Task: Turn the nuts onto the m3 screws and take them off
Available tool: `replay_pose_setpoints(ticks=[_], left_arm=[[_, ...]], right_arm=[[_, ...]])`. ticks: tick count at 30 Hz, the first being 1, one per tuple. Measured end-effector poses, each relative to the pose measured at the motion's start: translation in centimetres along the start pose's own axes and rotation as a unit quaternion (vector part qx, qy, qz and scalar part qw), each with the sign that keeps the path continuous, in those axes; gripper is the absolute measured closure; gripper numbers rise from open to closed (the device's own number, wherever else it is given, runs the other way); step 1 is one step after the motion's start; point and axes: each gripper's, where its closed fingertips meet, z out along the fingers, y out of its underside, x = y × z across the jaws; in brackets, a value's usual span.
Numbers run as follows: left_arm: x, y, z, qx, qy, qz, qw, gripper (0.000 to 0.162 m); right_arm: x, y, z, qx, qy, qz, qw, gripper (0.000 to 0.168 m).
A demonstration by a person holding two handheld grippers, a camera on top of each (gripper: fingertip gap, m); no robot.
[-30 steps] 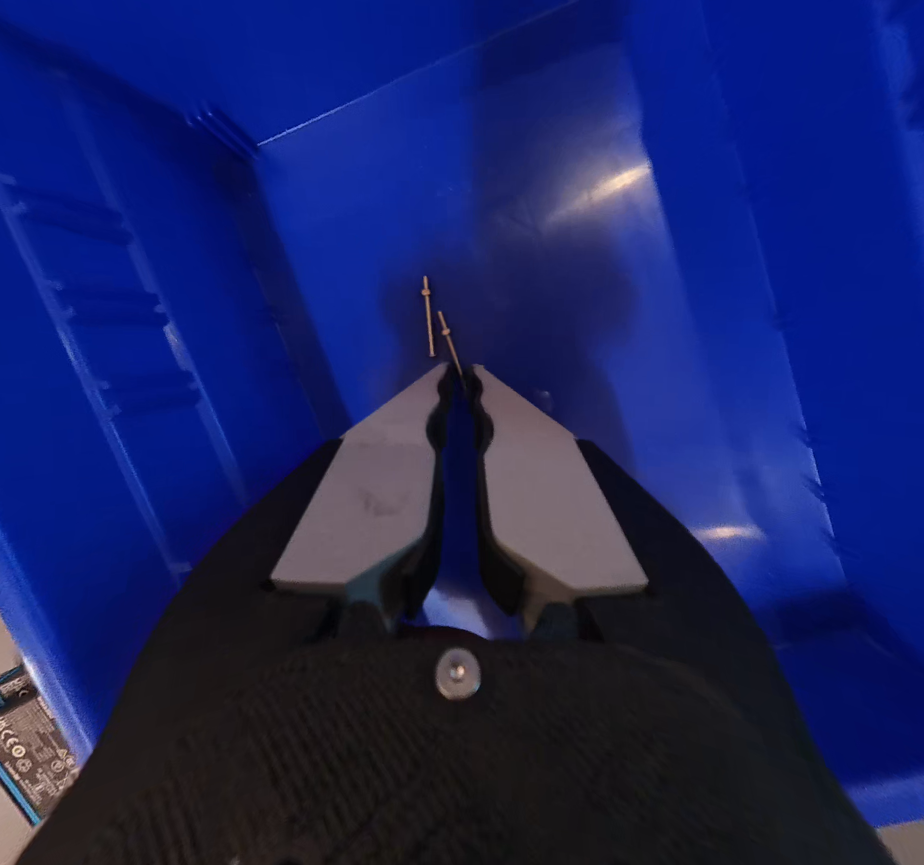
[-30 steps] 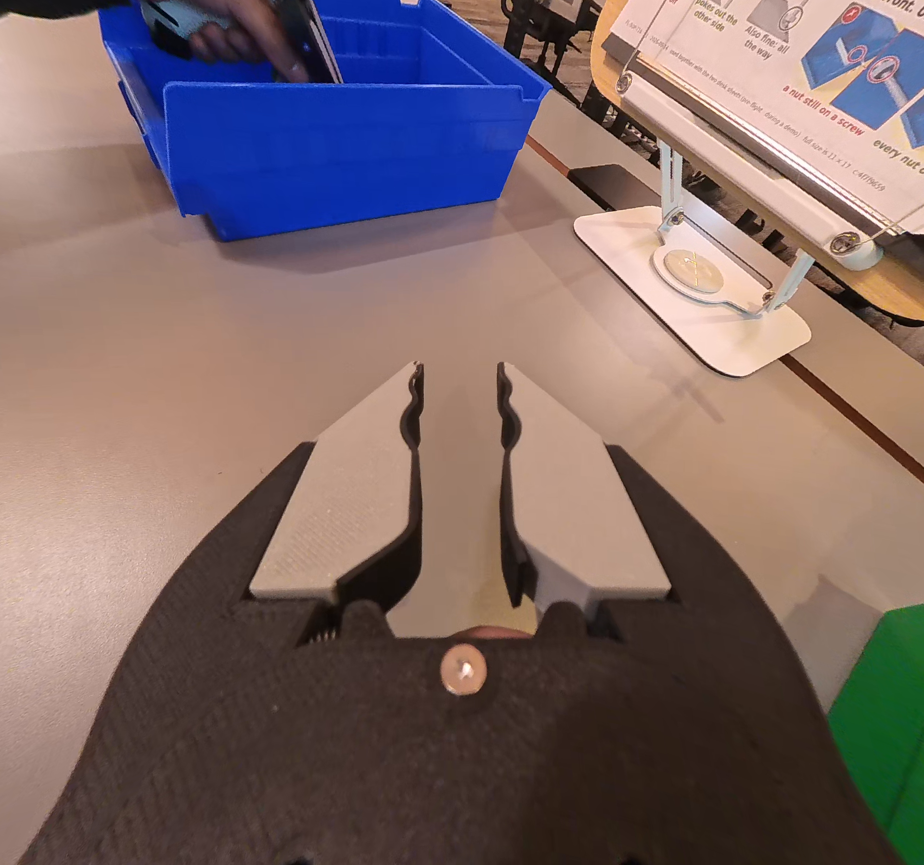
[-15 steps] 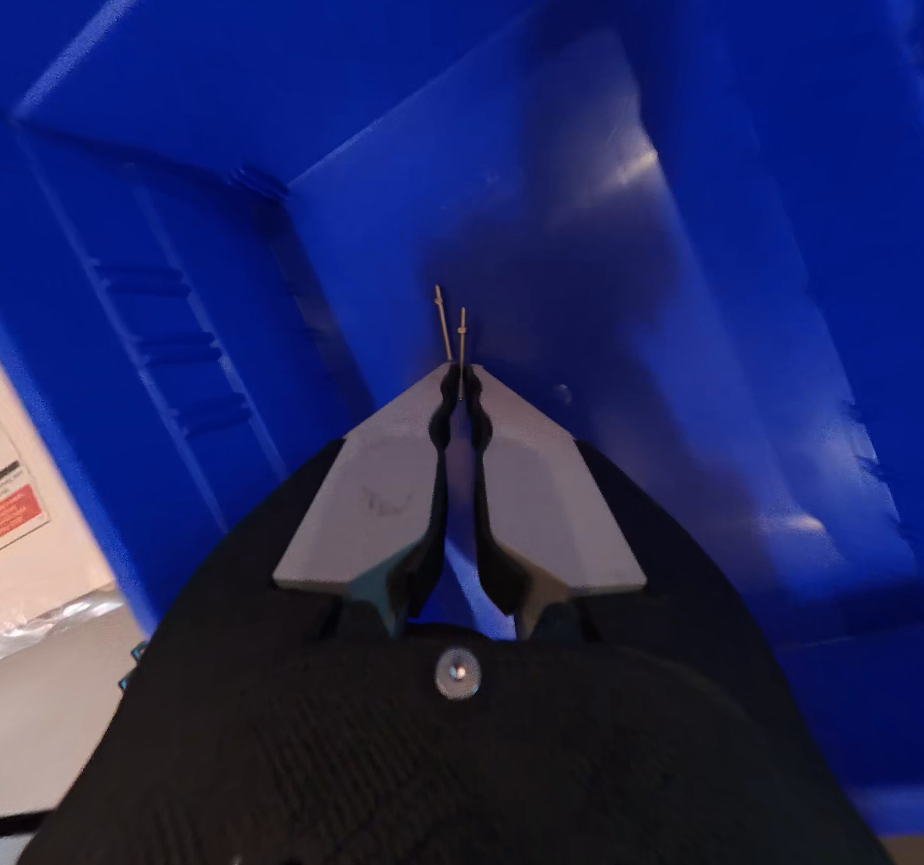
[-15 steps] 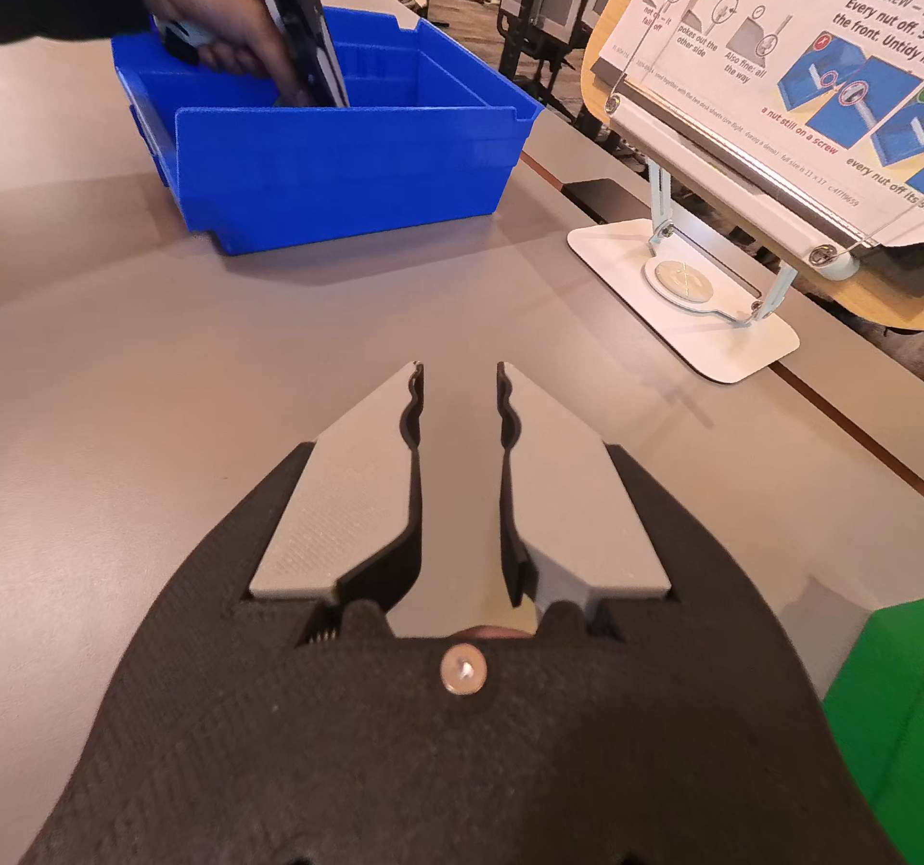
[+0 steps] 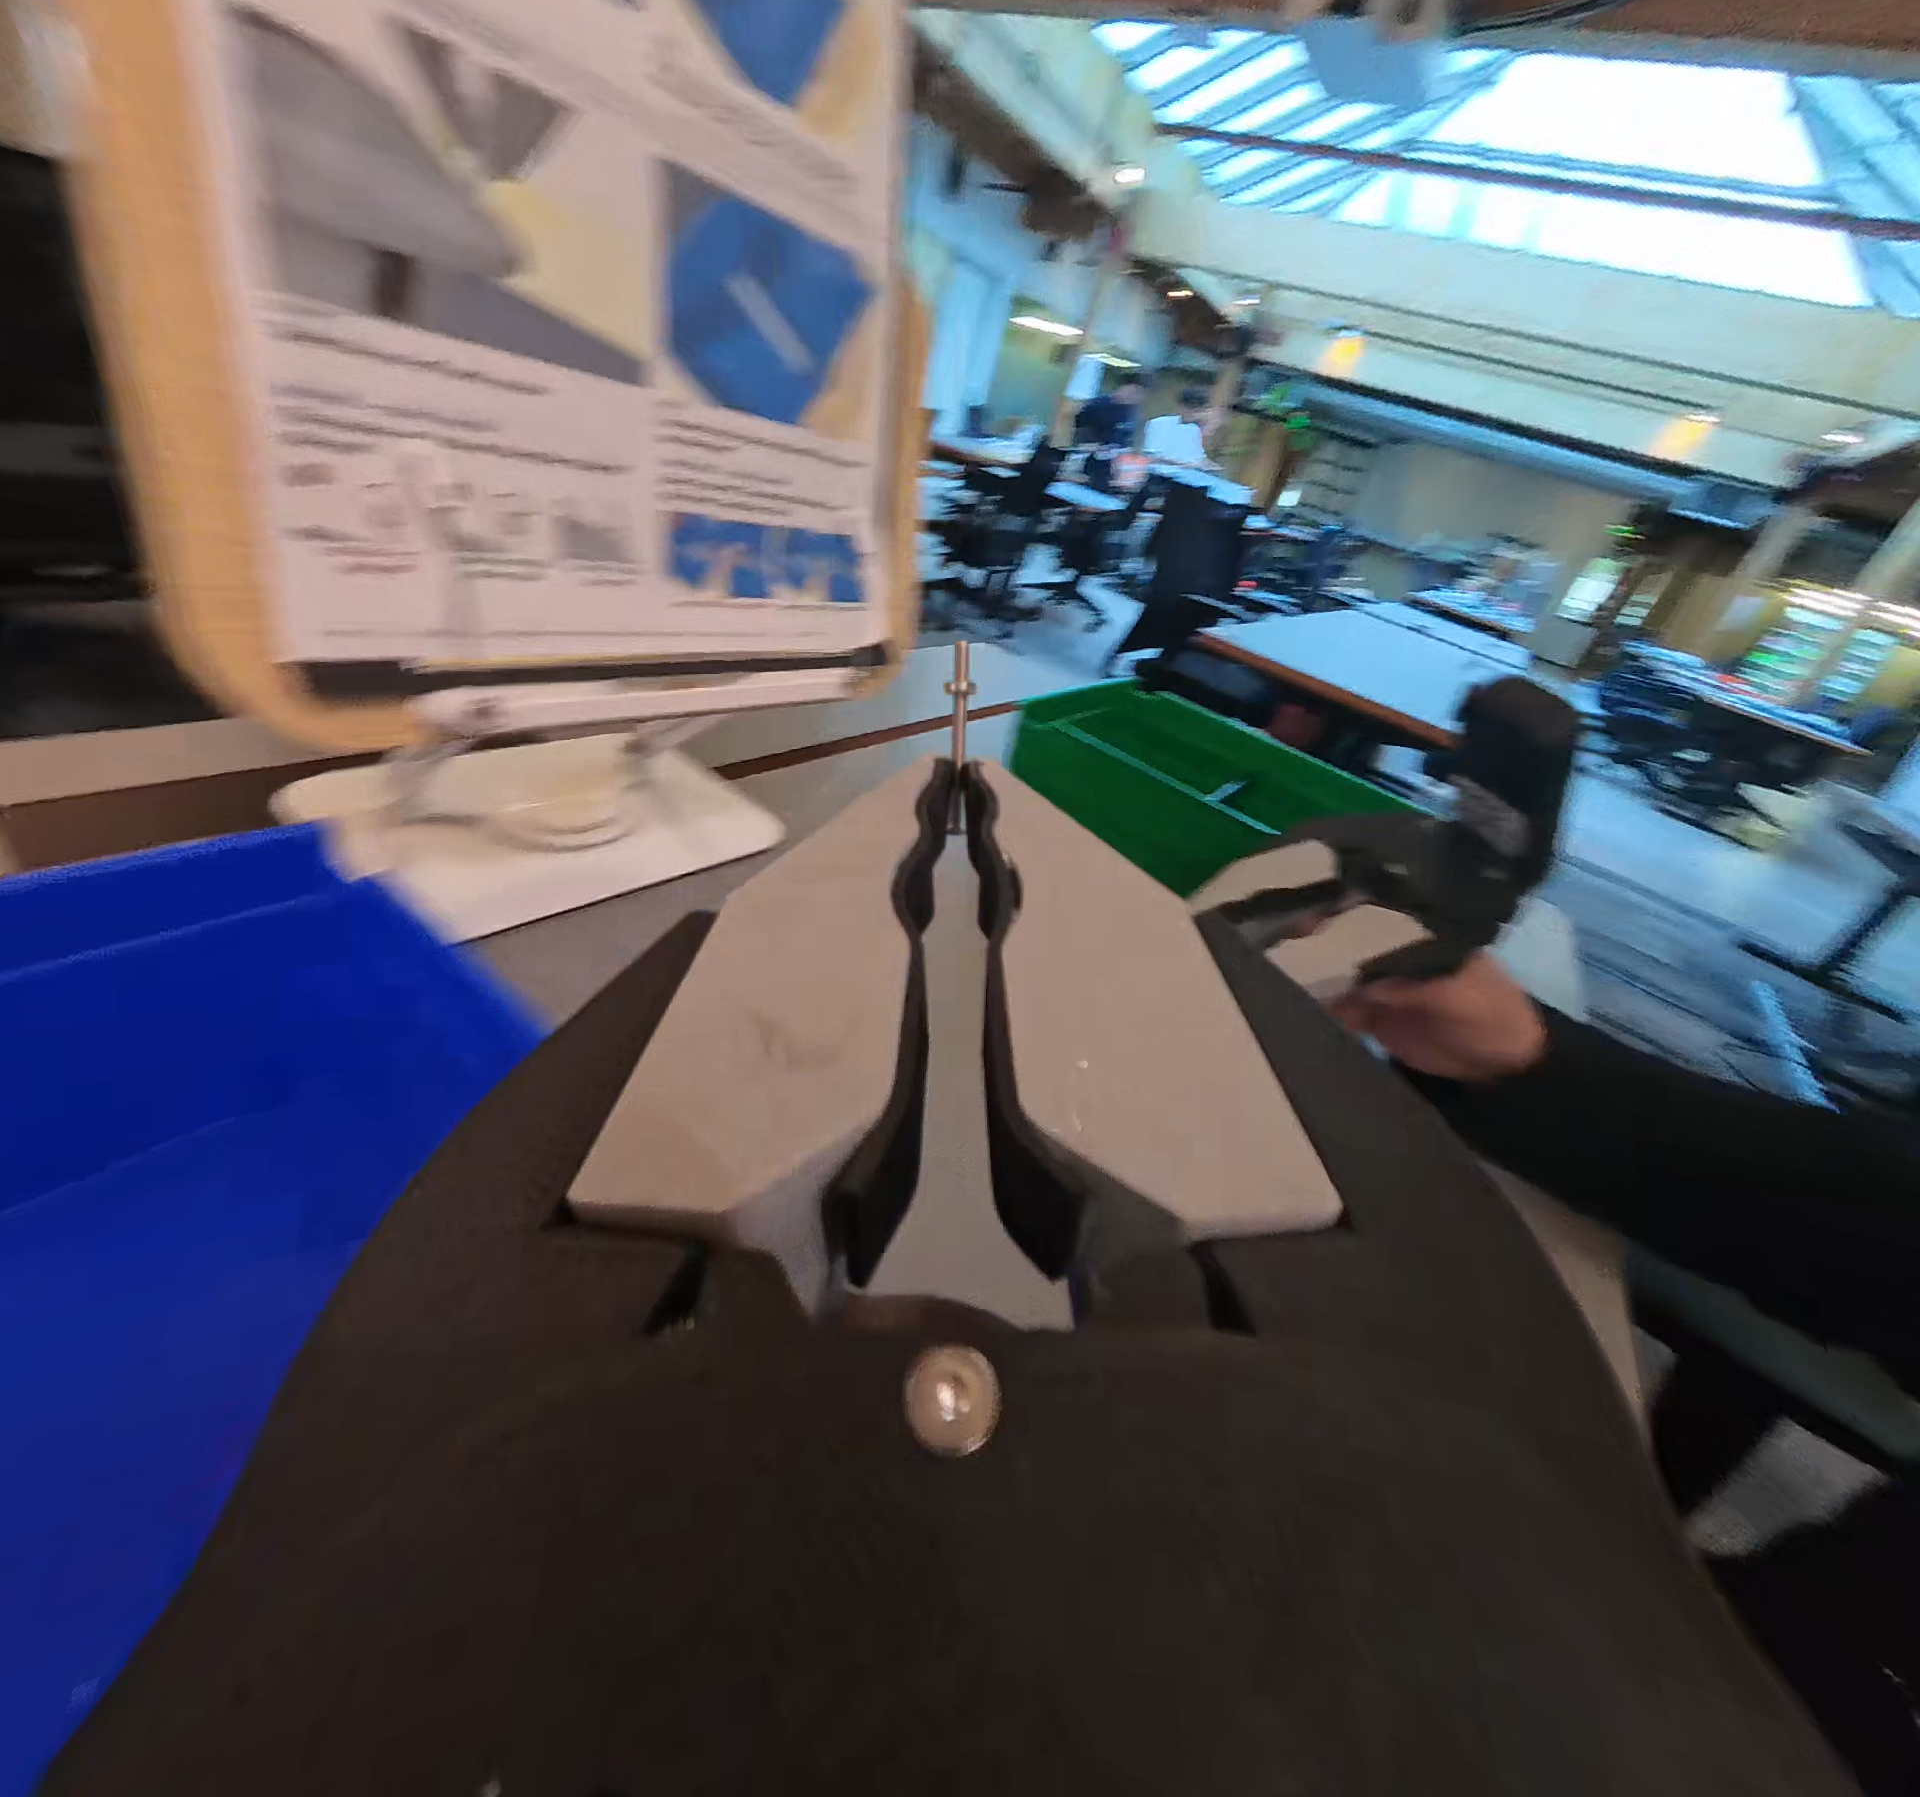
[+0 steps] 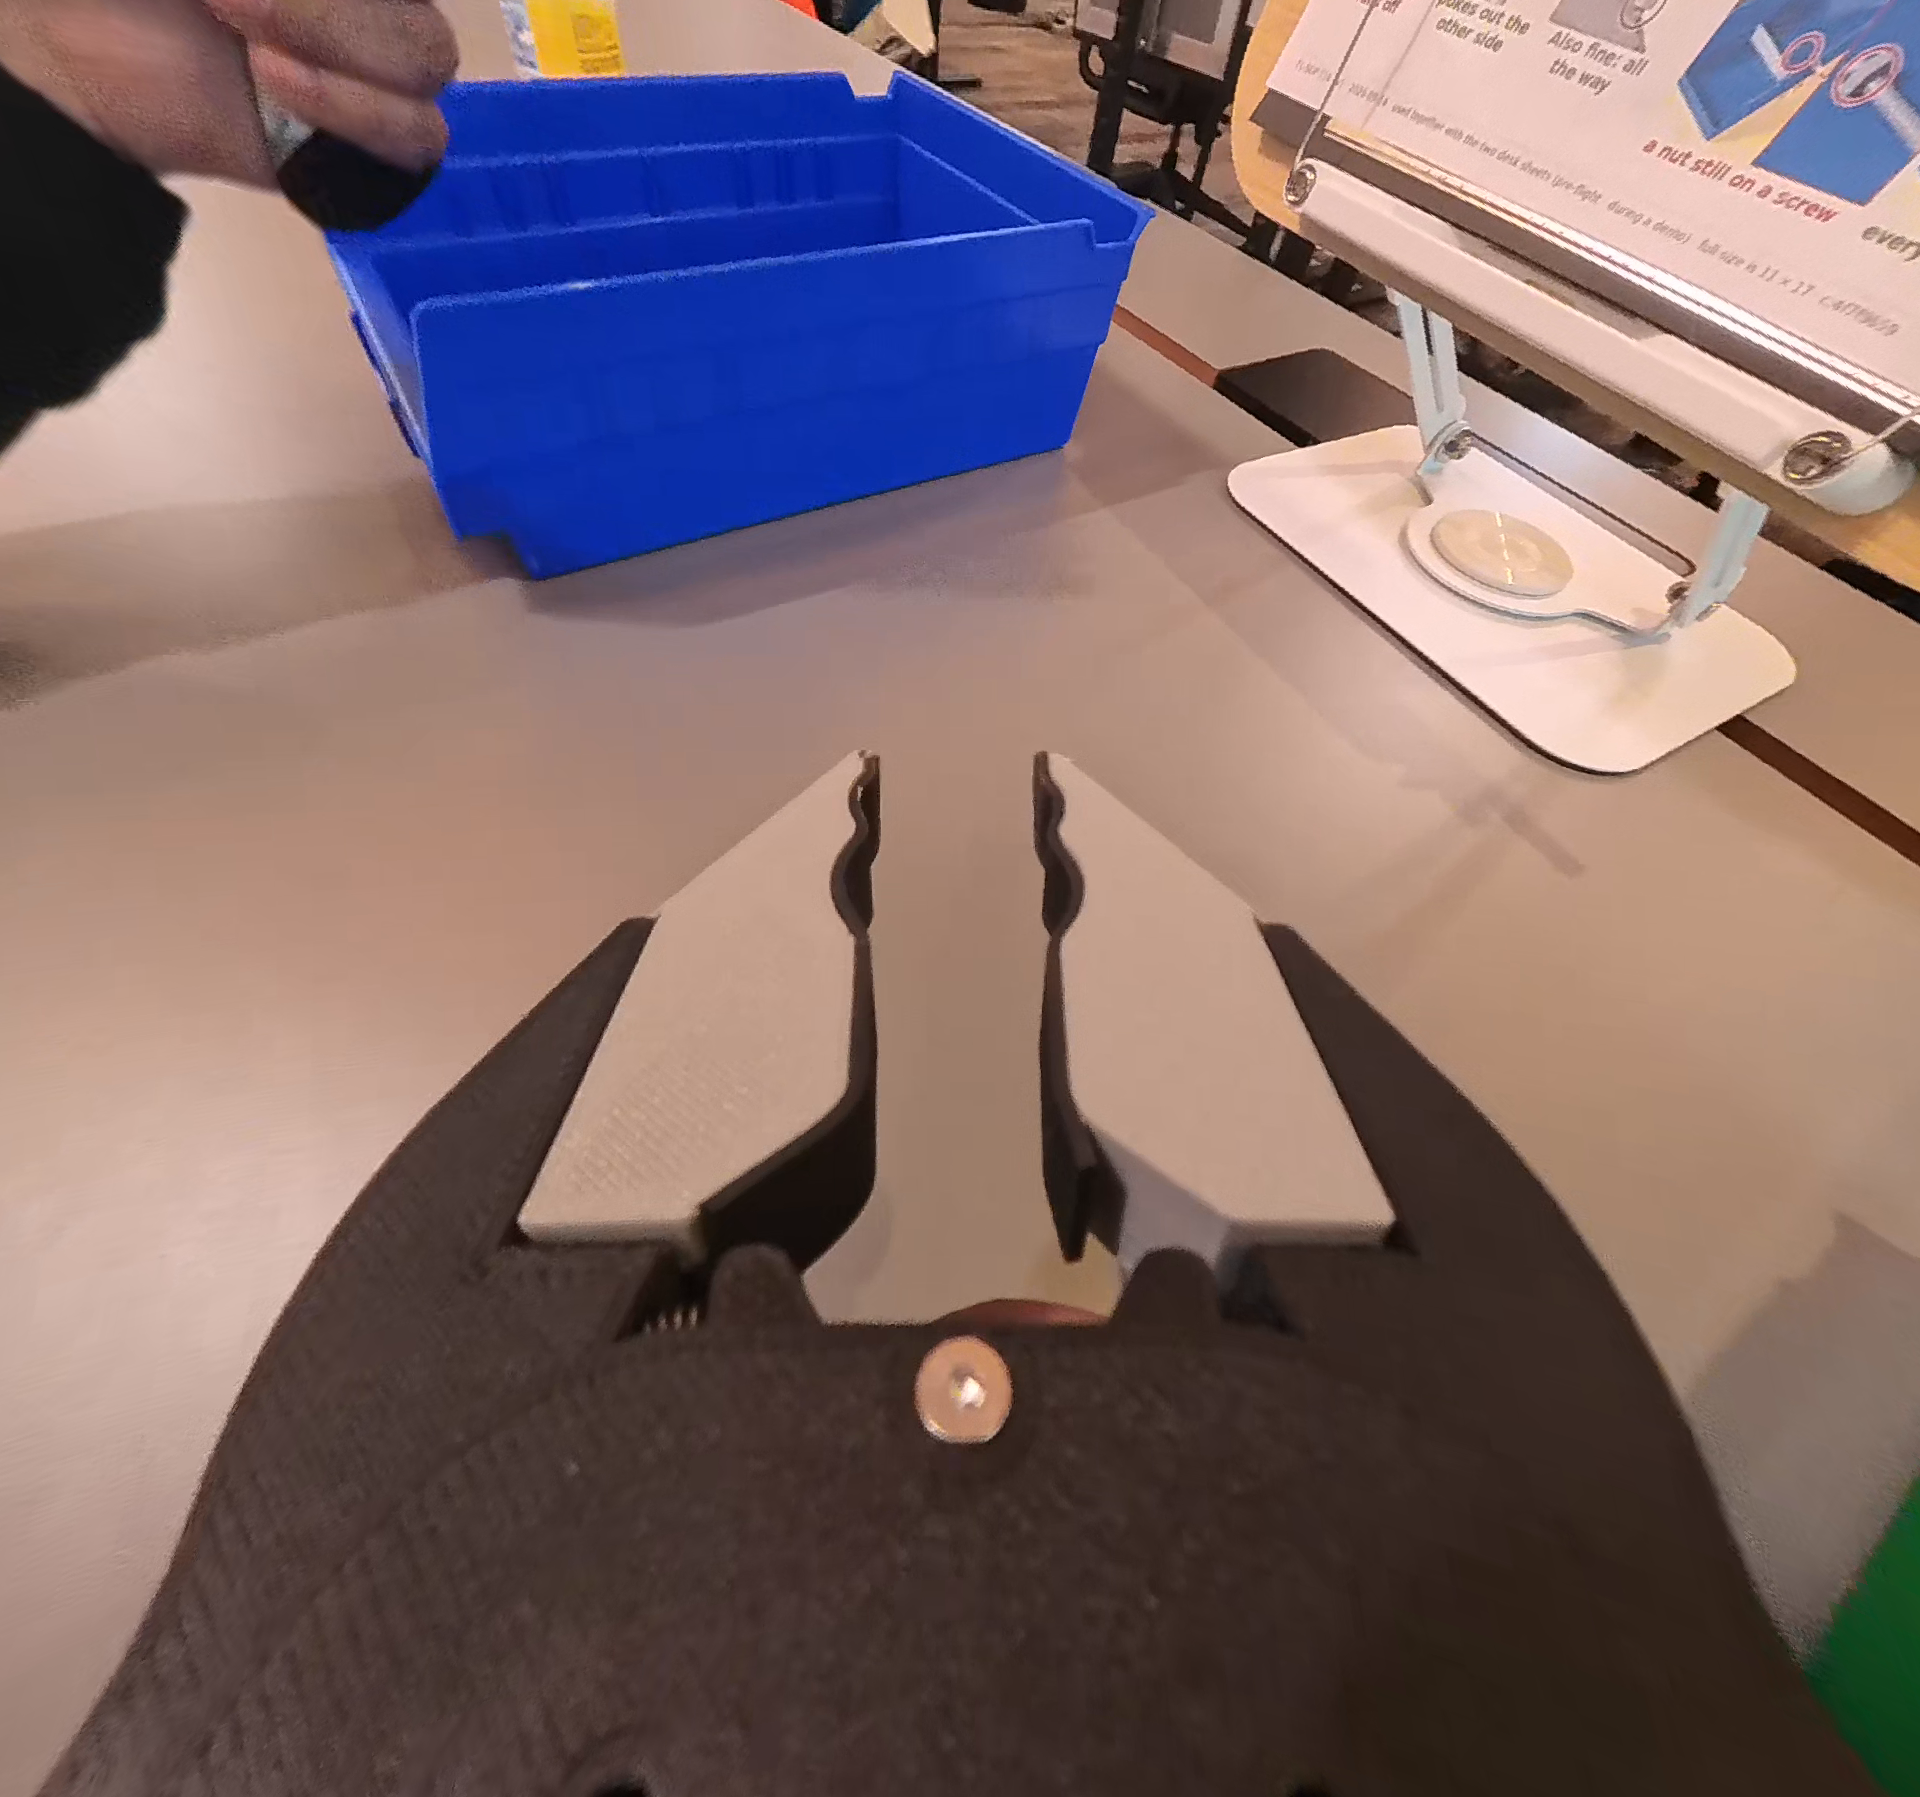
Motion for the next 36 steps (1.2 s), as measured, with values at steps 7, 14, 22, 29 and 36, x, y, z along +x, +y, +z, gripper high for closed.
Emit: replay_pose_setpoints(ticks=[7,14,22,29,36], left_arm=[[11.3,4.6,5.0,0.001,0.185,0.013,0.983,0.162],[14.2,9.5,7.3,-0.021,0.244,-0.004,0.969,0.162],[15.3,10.7,7.4,-0.045,0.266,-0.022,0.963,0.162],[15.8,11.5,7.6,-0.064,0.271,-0.02,0.96,0.162],[15.8,11.8,7.7,-0.072,0.271,-0.033,0.959,0.162]], right_arm=[[-1.5,-3.1,-2.0,0.09,-0.1,0.067,0.989,0.143],[-3.1,-6.4,-5.3,0.172,-0.193,0.092,0.962,0.149],[-4.3,-6.4,-4.8,0.171,-0.229,0.116,0.951,0.147],[-5.1,-6.5,-4.4,0.175,-0.244,0.125,0.946,0.15],[-5.2,-6.3,-4.3,0.17,-0.246,0.124,0.946,0.166]])
